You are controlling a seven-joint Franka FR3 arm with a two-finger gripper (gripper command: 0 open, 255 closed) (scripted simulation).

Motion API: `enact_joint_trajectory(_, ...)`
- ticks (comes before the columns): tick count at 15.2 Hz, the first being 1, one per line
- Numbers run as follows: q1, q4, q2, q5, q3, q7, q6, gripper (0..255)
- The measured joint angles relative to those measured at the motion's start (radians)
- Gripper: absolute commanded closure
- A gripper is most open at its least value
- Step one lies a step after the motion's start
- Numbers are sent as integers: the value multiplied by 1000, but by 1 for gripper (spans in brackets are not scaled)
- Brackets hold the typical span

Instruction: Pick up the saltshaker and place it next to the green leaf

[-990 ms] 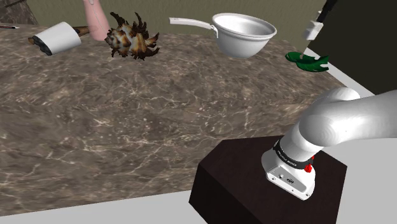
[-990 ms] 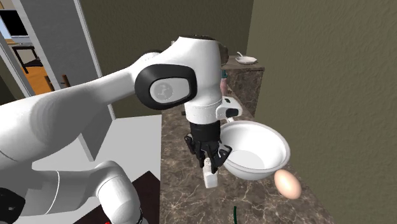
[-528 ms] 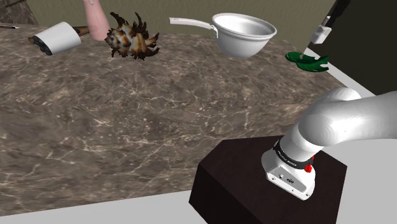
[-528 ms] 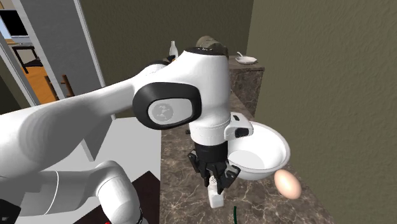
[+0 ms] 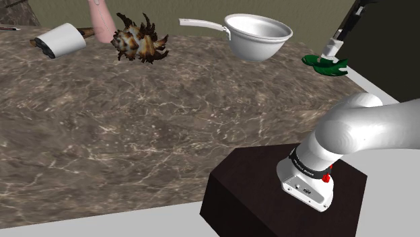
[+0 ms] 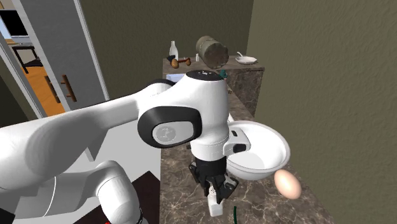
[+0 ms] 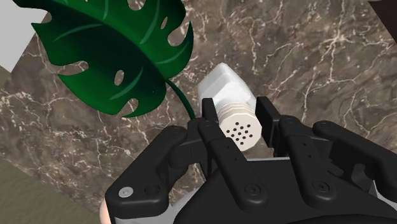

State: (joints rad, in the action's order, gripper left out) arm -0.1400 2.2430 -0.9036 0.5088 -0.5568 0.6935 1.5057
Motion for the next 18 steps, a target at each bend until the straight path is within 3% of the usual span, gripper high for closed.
enact_joint_trajectory(18,-37,254,-60,87,-88,-39,196,255)
